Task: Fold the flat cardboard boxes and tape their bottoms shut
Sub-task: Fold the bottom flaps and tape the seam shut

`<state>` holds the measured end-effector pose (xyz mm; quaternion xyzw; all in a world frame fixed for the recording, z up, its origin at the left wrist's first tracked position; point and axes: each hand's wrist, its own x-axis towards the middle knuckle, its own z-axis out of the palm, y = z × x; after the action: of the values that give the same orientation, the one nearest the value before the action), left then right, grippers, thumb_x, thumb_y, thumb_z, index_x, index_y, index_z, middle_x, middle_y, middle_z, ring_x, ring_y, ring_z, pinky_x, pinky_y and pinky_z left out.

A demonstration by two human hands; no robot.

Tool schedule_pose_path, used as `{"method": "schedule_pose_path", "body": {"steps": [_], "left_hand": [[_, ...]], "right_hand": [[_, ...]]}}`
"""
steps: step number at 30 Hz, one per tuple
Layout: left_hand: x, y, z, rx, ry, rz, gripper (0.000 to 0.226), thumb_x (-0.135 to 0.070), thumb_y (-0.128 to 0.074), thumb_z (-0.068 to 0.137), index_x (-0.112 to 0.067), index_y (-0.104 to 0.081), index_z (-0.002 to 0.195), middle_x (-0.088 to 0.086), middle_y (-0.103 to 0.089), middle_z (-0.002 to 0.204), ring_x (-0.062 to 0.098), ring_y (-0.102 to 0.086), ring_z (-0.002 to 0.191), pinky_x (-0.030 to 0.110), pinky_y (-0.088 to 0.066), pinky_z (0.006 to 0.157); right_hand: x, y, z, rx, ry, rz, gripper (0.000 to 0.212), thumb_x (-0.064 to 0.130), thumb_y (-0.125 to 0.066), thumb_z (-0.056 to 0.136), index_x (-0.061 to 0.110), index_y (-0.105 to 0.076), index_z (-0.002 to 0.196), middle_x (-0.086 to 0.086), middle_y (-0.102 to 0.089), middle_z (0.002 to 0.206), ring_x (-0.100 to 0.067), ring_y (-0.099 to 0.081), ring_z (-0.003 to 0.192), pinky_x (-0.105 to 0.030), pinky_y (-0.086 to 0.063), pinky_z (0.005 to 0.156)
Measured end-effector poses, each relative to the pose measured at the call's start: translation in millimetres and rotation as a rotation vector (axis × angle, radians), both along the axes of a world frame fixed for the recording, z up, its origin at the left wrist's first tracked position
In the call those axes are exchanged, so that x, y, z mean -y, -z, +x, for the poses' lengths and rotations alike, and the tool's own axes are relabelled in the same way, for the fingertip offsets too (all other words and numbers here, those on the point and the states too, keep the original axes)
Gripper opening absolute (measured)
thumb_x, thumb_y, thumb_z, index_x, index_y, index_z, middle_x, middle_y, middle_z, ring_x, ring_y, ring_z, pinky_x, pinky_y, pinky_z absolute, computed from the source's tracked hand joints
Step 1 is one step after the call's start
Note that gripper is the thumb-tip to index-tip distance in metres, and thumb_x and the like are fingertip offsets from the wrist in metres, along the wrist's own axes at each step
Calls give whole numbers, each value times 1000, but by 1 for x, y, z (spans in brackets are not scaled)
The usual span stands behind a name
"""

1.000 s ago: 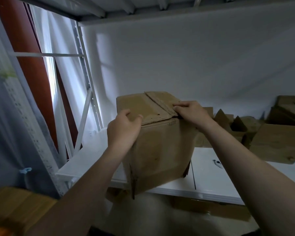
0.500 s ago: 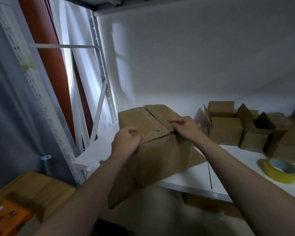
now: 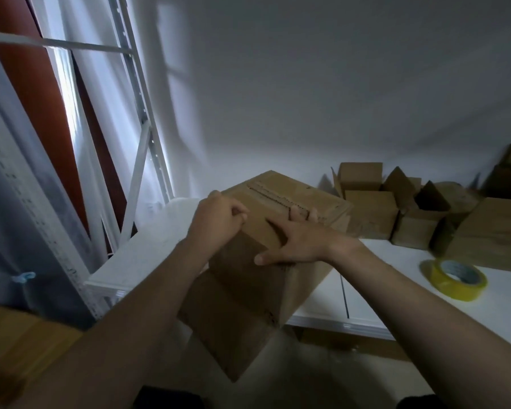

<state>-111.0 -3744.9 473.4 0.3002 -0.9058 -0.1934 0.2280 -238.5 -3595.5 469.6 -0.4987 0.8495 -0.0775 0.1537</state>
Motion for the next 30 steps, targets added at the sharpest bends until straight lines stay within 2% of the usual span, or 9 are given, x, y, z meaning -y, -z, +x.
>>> {"method": "schedule_pose_path", "body": {"steps": [3, 6, 12, 16, 20, 23, 25, 28, 30], "left_hand": [[31, 1, -12, 155, -67, 31, 38, -49, -61, 95, -38, -64, 130, 9, -46, 143, 32, -48, 129, 43, -42, 110], [40, 7, -19, 192, -62, 127, 51, -64, -50, 93, -44, -51, 140, 12, -41, 146, 41, -48, 129, 48, -41, 111], [5, 4, -17, 352, -43, -5, 51, -63, -44, 97, -44, -48, 144, 15, -41, 137, 39, -52, 122, 52, -43, 108], [-35, -2, -20, 410, 40, 26, 51, -57, -47, 99, -38, -47, 146, 17, -39, 142, 38, -52, 123, 43, -40, 107], [-60, -9, -35, 467, 101, 58, 46, -56, -50, 97, -34, -57, 137, 14, -43, 146, 34, -43, 132, 41, -38, 103], [-76, -14, -58, 529, 53, -107, 47, -50, -51, 96, -21, -58, 133, 15, -29, 155, 40, -26, 141, 55, -30, 114], [-88, -15, -81, 458, 157, -181, 42, -37, -46, 101, -18, -55, 138, 9, -19, 164, 37, -14, 150, 54, -20, 121], [-103, -9, -115, 416, 335, -82, 52, -42, -36, 106, -25, -34, 155, 0, -20, 167, 31, -10, 154, 53, -20, 122], [-112, -1, -133, 460, 334, -22, 55, -50, -32, 105, -30, -30, 156, 1, -24, 166, 31, -20, 152, 56, -24, 120]], "right_hand": [[-1, 15, -4, -60, 9, -61, 105, 81, -64, 68, 52, -7, 152, -5, -3, 167, -48, 12, 149, -66, -22, 116], [-3, 11, -11, -53, -10, -39, 102, 74, -67, 69, 53, -10, 151, -3, -8, 166, -46, 4, 149, -63, -26, 115], [-41, -27, -29, -50, -3, 150, 104, 37, -83, 74, 41, -17, 154, 3, -30, 154, -30, -33, 139, -45, -39, 108], [-64, -29, -43, -91, 45, 260, 113, 24, -84, 70, 46, -10, 153, 2, -18, 159, -37, -17, 146, -56, -38, 109], [-87, -39, -59, -78, 77, 294, 110, 15, -82, 72, 44, -12, 152, 0, -19, 159, -35, -20, 145, -53, -41, 106], [-95, -42, -65, -40, 66, 280, 109, 15, -81, 75, 44, -12, 153, -1, -19, 159, -34, -19, 145, -53, -39, 107], [-96, -37, -71, -30, 49, 243, 109, 18, -82, 73, 45, -13, 153, 1, -18, 160, -33, -14, 148, -57, -34, 112], [-105, -26, -81, -28, 4, 133, 106, 30, -84, 73, 45, -16, 154, 6, -18, 162, -29, -11, 151, -60, -26, 117], [-121, -20, -88, -21, 22, 10, 96, 52, -77, 80, 42, -19, 156, 9, -17, 165, -23, -13, 152, -61, -17, 120]]}}
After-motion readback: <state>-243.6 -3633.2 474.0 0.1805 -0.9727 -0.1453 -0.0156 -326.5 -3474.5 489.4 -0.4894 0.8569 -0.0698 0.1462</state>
